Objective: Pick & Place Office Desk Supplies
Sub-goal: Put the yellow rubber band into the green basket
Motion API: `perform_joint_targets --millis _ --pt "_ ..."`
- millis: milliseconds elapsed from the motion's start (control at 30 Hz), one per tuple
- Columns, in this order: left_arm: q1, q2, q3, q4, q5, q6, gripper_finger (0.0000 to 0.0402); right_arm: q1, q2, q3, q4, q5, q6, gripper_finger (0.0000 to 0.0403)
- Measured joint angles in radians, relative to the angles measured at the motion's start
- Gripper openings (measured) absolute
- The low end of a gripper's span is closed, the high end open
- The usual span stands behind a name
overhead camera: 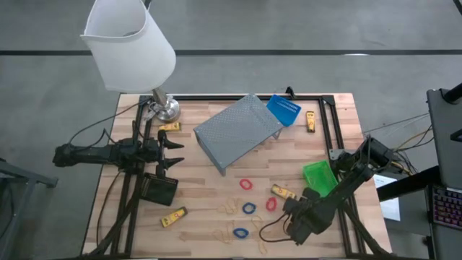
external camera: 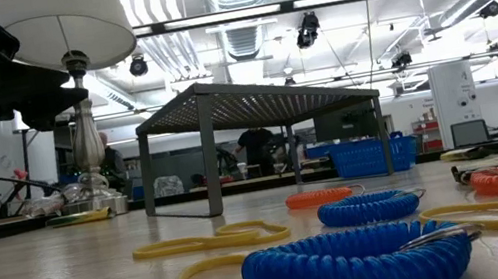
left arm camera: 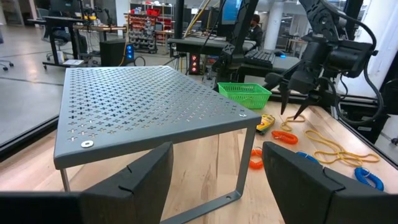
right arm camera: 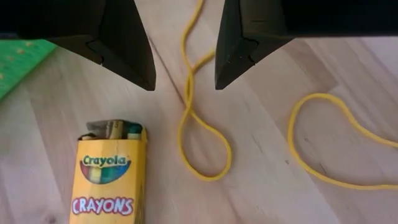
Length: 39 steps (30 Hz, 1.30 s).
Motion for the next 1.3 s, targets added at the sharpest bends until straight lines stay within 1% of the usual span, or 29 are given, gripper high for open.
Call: perform_joint_targets --millis 200,400,667,800,1000,1300 --pt "0.000 0.000 0.000 0.000 0.000 0.000 0.0253 0.000 -0.007 -0.036 0.018 0.000 -0.012 0.0162" --pt "0.000 0.000 0.000 0.000 0.000 0.000 0.0253 0.000 -0.018 -0.090 0.101 -0.003 -0.012 0.0164" --pt "0.000 0.000 0.000 0.000 0.000 0.000 0.0253 0.000 -0.079 -0.173 0.202 -0.005 -0.001 0.0153" --pt "0.000 0.000 0.000 0.000 0.000 0.000 0.0253 -0.001 -0.090 -0.186 0.219 -0.006 0.000 0.0145" --pt "0.000 0.000 0.000 0.000 0.000 0.000 0.0253 0.000 -0.089 -0.187 0.224 -0.006 0.004 0.0114" --pt "0.000 0.000 0.000 0.000 0.000 0.000 0.0253 0.000 -0.089 -0.186 0.226 -0.002 0.004 0.0038"
